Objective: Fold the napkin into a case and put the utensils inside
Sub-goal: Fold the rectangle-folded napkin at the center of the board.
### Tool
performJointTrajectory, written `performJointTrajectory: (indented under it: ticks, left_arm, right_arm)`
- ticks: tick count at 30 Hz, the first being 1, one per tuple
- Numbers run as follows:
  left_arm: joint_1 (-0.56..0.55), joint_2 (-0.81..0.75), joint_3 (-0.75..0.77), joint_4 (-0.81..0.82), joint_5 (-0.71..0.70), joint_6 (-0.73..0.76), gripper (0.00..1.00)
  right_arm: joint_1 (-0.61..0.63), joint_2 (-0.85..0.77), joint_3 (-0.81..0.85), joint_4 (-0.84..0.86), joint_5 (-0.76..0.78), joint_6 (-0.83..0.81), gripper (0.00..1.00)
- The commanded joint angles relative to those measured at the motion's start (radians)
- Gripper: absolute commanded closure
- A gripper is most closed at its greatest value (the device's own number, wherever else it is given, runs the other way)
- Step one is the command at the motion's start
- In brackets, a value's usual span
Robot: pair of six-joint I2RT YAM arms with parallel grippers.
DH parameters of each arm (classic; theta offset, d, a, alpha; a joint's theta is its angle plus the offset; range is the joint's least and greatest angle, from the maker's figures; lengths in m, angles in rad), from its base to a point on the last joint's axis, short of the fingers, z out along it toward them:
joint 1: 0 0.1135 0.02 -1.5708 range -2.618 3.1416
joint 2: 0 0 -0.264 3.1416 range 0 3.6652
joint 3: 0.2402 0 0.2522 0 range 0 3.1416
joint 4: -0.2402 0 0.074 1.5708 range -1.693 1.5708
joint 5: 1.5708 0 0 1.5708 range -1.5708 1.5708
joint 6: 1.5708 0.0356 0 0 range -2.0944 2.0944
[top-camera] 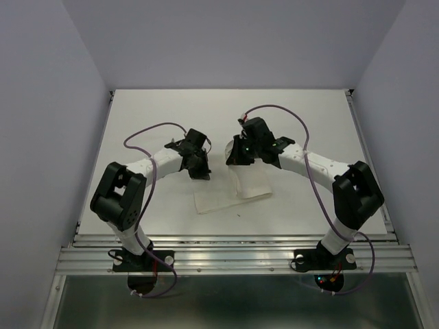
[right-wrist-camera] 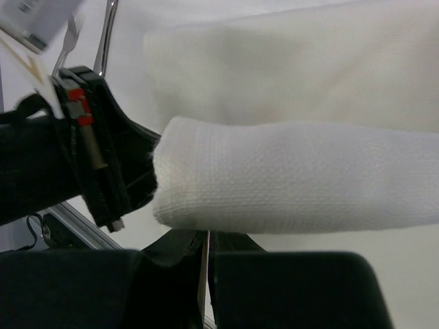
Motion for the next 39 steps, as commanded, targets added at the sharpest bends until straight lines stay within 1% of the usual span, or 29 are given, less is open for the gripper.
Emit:
performJointTrajectory:
  ticks: [1,4,7,14,18,26,39]
  left_arm:
    - [0.054,-0.111,0.015,-0.045,0.015,0.022,1.00]
    - [0.102,-0.121,-0.027,-0.040,0.003,0.029,1.00]
    - [0.140,-0.110,-0.070,0.013,0.007,0.032,1.00]
    - [0.142,-0.014,-0.103,0.082,0.002,0.017,1.00]
    - [0.142,0.010,-0.135,0.116,0.019,0.008,1.00]
    - [0.142,0.002,-0.170,0.135,0.029,0.005,1.00]
    - [0.142,-0.026,-0.198,0.141,0.038,0.003,1.00]
  right_arm:
    - [0.014,0.015,0.040,0.016,-0.032,-0.021,0.99]
    - [0.014,0.024,0.040,0.016,-0.048,-0.032,0.99]
    - [0.024,0.035,0.048,0.009,-0.058,-0.040,0.99]
    - [0.043,0.070,0.088,-0.014,-0.068,-0.055,0.99]
    - [0.074,0.095,0.114,-0.018,-0.078,-0.055,0.99]
    - [0.131,0.177,0.173,-0.018,-0.081,-0.052,0.99]
    - [0.151,0.280,0.278,0.005,-0.062,-0.006,0.99]
